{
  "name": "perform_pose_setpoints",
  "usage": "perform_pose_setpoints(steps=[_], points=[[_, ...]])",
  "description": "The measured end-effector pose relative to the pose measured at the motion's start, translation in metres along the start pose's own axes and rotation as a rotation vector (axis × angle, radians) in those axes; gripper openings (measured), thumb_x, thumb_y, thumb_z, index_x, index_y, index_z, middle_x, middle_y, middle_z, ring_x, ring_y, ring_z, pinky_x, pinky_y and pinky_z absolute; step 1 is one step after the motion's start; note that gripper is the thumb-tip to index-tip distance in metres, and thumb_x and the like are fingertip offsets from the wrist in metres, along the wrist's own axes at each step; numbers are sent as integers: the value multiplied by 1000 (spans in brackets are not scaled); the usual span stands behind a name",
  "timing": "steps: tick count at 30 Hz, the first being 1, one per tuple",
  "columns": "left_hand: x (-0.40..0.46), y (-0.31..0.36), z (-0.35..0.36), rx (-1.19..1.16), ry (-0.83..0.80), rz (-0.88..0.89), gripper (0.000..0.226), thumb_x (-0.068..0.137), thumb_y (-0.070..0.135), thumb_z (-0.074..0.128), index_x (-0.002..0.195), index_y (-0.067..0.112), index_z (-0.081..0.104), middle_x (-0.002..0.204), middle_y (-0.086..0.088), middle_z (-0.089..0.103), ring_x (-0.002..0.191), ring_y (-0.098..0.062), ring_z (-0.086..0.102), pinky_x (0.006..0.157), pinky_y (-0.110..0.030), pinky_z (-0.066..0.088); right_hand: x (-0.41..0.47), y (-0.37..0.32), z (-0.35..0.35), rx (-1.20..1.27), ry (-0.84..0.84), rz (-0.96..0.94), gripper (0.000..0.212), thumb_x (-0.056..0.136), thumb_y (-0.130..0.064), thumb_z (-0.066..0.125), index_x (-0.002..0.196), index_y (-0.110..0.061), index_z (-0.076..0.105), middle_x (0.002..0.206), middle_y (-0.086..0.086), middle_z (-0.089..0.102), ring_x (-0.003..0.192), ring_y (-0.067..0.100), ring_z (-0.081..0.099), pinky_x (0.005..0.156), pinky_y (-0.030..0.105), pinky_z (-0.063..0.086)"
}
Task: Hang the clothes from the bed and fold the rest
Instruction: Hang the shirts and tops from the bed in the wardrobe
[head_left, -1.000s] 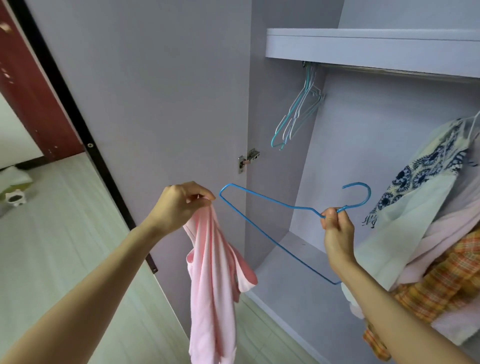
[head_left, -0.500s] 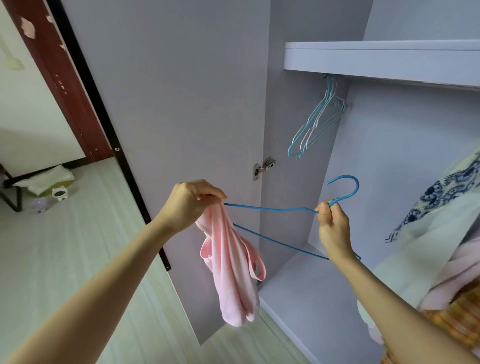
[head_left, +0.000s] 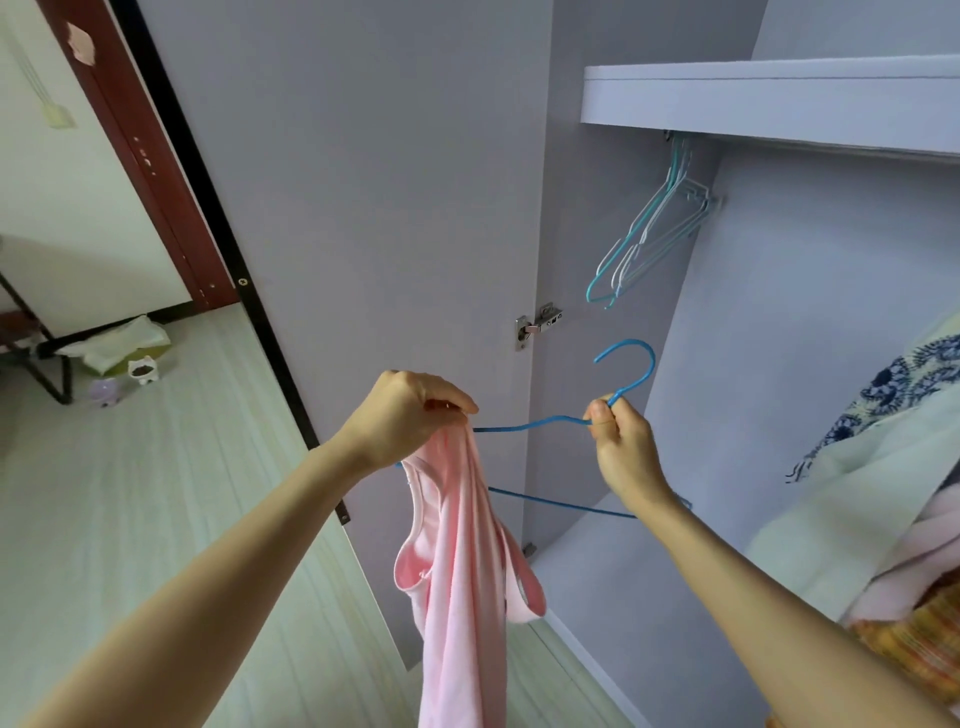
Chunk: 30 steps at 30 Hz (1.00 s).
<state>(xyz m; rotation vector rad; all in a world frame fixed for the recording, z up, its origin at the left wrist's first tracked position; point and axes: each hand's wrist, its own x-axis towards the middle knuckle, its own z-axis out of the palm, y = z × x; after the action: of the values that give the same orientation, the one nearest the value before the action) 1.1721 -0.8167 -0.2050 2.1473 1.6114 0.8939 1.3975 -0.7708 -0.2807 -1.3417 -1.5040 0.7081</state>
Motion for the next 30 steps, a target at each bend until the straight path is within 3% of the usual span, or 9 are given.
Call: perform_pose_setpoints(steps=[7, 14, 17, 20, 23, 26, 30], points=[[-19, -22, -35, 0, 82, -54, 31, 80, 5, 69, 71, 35, 66, 77, 24, 63, 70, 3, 53, 65, -5, 35, 17, 24, -29, 73, 217, 135, 22, 98, -11, 36, 80, -4, 45, 68, 1, 44, 73, 23, 40, 69, 28, 30], [-26, -24, -34, -22, 110, -58, 25, 80, -1, 68, 77, 24, 70, 78, 18, 65, 73, 7, 59, 71, -5, 42, 8, 10, 1, 43, 139, 33, 23, 98, -8, 37, 77, -3, 43, 61, -3, 40, 65, 23, 36, 58, 28, 23], [-27, -25, -38, -22, 135, -59, 20, 80, -1, 68, 81, 19, 72, 79, 11, 67, 75, -2, 63, 74, -12, 48, 9, 6, 5, 89, 189, 42, 22, 99, -9, 36, 79, -4, 44, 65, -3, 44, 69, 23, 39, 58, 26, 23], [-29, -29, -46, -38, 176, -77, 22, 80, -1, 67, 82, 20, 72, 81, 7, 68, 75, -9, 64, 76, -15, 47, 13, 6, 3, 111, 236, 62, 22, 99, -10, 35, 81, -4, 45, 77, 8, 48, 74, 23, 41, 63, 25, 27], [-29, -31, -50, -29, 175, -78, 21, 81, -1, 67, 82, 20, 72, 81, 9, 68, 74, 2, 63, 74, -6, 45, 17, 4, 3, 96, 237, 63, 21, 99, -10, 35, 82, -4, 46, 80, 10, 49, 75, 23, 42, 62, 25, 26], [-29, -31, -50, -20, 174, -74, 16, 80, -1, 67, 84, 13, 74, 82, 7, 68, 76, 7, 61, 74, -3, 42, 17, 0, 13, 102, 205, 34, 21, 99, -8, 36, 80, -4, 46, 69, 0, 47, 72, 22, 41, 58, 25, 24], [-29, -29, -49, -32, 164, -76, 16, 80, -2, 67, 85, 11, 74, 84, 5, 69, 81, -2, 62, 78, -7, 45, 13, -6, 25, 87, 155, -34, 21, 98, -6, 37, 79, -5, 46, 64, -7, 45, 63, 18, 40, 57, 25, 25]])
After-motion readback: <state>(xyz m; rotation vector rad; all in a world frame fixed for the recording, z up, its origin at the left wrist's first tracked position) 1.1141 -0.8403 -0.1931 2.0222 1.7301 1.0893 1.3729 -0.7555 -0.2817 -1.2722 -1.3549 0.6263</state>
